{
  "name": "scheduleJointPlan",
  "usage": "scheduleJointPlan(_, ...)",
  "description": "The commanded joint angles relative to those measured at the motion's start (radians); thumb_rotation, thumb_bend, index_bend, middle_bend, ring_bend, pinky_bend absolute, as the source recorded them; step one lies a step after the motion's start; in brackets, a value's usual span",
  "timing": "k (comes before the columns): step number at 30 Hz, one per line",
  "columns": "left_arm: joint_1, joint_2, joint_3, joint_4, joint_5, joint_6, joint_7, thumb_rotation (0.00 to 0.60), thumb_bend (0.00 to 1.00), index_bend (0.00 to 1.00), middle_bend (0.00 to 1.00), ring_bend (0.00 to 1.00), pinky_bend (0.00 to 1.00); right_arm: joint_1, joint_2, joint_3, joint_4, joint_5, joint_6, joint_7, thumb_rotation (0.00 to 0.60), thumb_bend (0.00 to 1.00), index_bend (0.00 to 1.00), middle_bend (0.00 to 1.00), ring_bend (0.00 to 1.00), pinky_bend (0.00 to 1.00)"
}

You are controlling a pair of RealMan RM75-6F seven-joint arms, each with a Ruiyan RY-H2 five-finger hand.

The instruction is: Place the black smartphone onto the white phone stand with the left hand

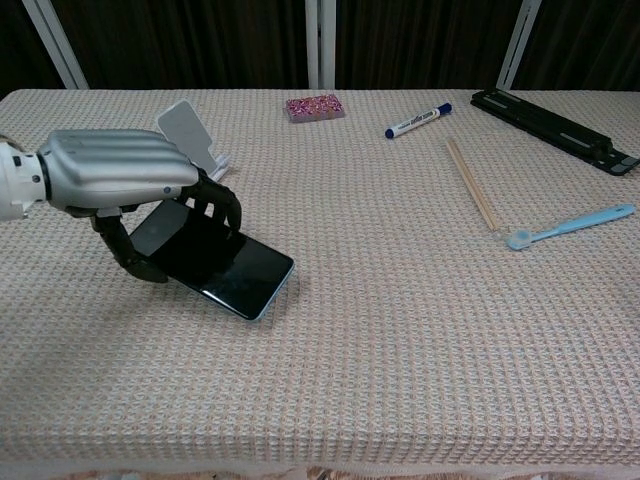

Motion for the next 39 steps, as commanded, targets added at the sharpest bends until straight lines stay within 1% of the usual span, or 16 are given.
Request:
scheduleJointPlan(1,0.008,0.021,0.002,-0.017,0.01,0.019,-0.011,0.6,0.38,0.61,0.54,0.45,0.56,-0.001,0.001,0.001,-0.002,-0.001,0.004,0.0,0.6,0.22,0.0,0.0,0.0,0.0)
scheduleJointPlan(5,0.015,0.094,-0.018,-0.082,-0.004,0.046,-0.01,0.6,0.39,0.61,0.54,0.47,0.56,-0.005,0.001,0.002,0.0,-0.001,0.012,0.005,0.6,0.22,0.0,0.0,0.0,0.0)
scheduleJointPlan(8,0.012,0.182,-0.047,-0.152,-0.06,0.03,0.062,0.6,0.39,0.61,0.54,0.47,0.56,-0.006,0.0,0.003,0.005,0.001,0.013,0.01,0.6,0.22,0.0,0.0,0.0,0.0)
scheduleJointPlan(11,0.004,0.271,-0.09,-0.225,-0.163,0.004,0.185,0.6,0.39,0.61,0.54,0.47,0.56,-0.007,-0.003,0.006,0.011,0.006,0.015,0.014,0.6,0.22,0.0,0.0,0.0,0.0)
scheduleJointPlan(13,-0.008,0.325,-0.116,-0.271,-0.262,-0.023,0.28,0.6,0.39,0.61,0.54,0.47,0.56,-0.008,-0.005,0.008,0.014,0.008,0.018,0.015,0.6,0.22,0.0,0.0,0.0,0.0)
scheduleJointPlan(15,-0.033,0.365,-0.139,-0.303,-0.367,-0.054,0.366,0.6,0.39,0.62,0.54,0.47,0.56,-0.009,-0.006,0.009,0.016,0.007,0.021,0.016,0.6,0.22,0.0,0.0,0.0,0.0)
scheduleJointPlan(18,-0.078,0.393,-0.152,-0.31,-0.51,-0.089,0.484,0.6,0.39,0.62,0.54,0.47,0.56,-0.009,-0.006,0.009,0.017,0.003,0.025,0.017,0.6,0.22,0.0,0.0,0.0,0.0)
scheduleJointPlan(20,-0.108,0.399,-0.152,-0.307,-0.591,-0.094,0.556,0.6,0.39,0.62,0.54,0.47,0.56,-0.01,-0.007,0.01,0.016,0.0,0.029,0.019,0.6,0.22,0.0,0.0,0.0,0.0)
scheduleJointPlan(22,-0.146,0.398,-0.146,-0.308,-0.699,-0.096,0.635,0.6,0.39,0.62,0.54,0.47,0.56,-0.011,-0.008,0.01,0.017,-0.003,0.033,0.02,0.6,0.22,0.0,0.0,0.0,0.0)
scheduleJointPlan(23,-0.165,0.398,-0.138,-0.311,-0.753,-0.098,0.673,0.6,0.39,0.61,0.54,0.47,0.56,-0.011,-0.009,0.01,0.017,-0.003,0.034,0.02,0.6,0.22,0.0,0.0,0.0,0.0)
scheduleJointPlan(25,-0.225,0.395,-0.107,-0.324,-0.907,-0.102,0.772,0.6,0.39,0.6,0.53,0.46,0.56,-0.011,-0.01,0.01,0.017,-0.004,0.035,0.023,0.6,0.22,0.0,0.0,0.0,0.0)
scheduleJointPlan(27,-0.297,0.381,-0.073,-0.338,-1.075,-0.075,0.875,0.6,0.39,0.6,0.53,0.46,0.55,-0.01,-0.01,0.01,0.015,-0.008,0.035,0.026,0.6,0.22,0.0,0.0,0.0,0.0)
scheduleJointPlan(30,-0.399,0.343,-0.031,-0.36,-1.275,0.018,1.021,0.6,0.39,0.6,0.53,0.46,0.55,-0.011,-0.011,0.008,0.019,-0.013,0.039,0.028,0.6,0.22,0.0,0.0,0.0,0.0)
scheduleJointPlan(33,-0.463,0.308,-0.013,-0.377,-1.385,0.089,1.105,0.6,0.39,0.6,0.53,0.46,0.55,-0.014,-0.009,0.009,0.024,-0.006,0.039,0.036,0.6,0.23,0.0,0.0,0.0,0.0)
scheduleJointPlan(35,-0.504,0.289,-0.008,-0.381,-1.449,0.116,1.152,0.6,0.39,0.59,0.53,0.46,0.55,-0.015,-0.008,0.011,0.028,-0.002,0.039,0.041,0.6,0.23,0.0,0.0,0.0,0.0)
scheduleJointPlan(39,-0.573,0.249,-0.001,-0.371,-1.532,0.162,1.237,0.6,0.39,0.59,0.53,0.46,0.55,-0.015,-0.008,0.015,0.034,0.002,0.039,0.052,0.6,0.23,0.0,0.0,0.0,0.0)
